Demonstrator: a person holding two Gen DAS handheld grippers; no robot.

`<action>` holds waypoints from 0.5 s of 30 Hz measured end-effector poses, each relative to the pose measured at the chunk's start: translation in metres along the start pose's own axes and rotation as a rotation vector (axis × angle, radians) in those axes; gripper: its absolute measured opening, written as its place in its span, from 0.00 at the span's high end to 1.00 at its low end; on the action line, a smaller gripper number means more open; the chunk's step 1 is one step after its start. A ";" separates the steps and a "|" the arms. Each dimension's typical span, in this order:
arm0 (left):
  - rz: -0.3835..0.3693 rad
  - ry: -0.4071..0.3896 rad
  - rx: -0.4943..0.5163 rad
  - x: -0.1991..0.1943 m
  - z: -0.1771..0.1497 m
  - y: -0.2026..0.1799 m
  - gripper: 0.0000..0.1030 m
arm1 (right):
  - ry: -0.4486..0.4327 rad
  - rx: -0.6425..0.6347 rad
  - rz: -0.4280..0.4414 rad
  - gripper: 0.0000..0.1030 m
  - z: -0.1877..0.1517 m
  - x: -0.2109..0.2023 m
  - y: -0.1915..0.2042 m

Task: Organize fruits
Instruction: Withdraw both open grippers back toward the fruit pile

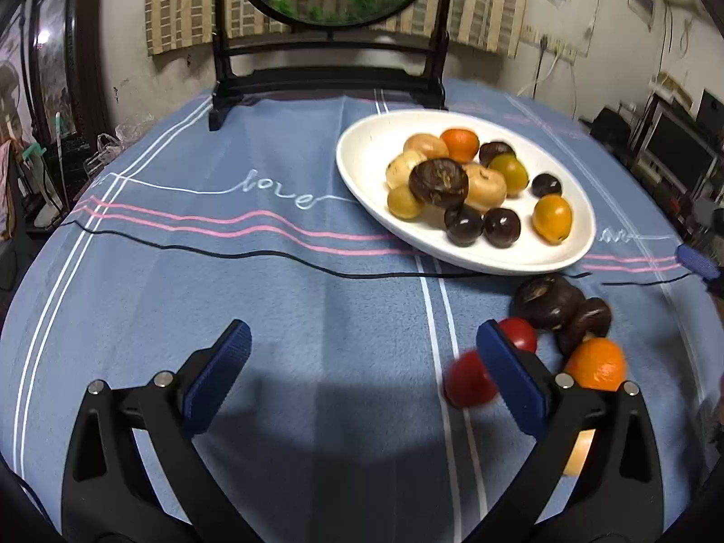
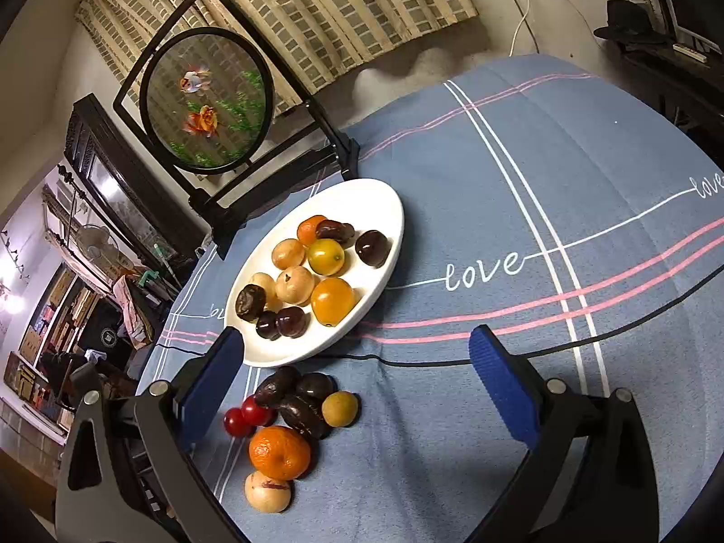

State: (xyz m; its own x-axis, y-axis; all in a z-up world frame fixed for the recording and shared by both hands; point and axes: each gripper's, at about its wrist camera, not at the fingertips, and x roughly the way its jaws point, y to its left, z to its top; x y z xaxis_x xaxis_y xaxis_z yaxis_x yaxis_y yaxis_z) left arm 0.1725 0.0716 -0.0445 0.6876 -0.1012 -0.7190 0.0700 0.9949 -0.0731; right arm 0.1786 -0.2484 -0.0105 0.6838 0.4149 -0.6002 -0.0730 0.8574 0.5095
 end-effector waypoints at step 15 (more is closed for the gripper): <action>0.030 0.013 0.223 0.004 -0.023 -0.040 0.04 | 0.014 0.014 -0.012 0.03 -0.001 0.004 -0.002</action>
State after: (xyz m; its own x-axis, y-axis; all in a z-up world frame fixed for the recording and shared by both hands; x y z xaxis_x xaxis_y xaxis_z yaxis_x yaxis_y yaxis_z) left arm 0.1559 0.0319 -0.0604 0.6824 -0.0699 -0.7276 0.2085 0.9727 0.1021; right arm 0.1807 -0.2483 -0.0150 0.6746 0.4091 -0.6144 -0.0547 0.8578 0.5111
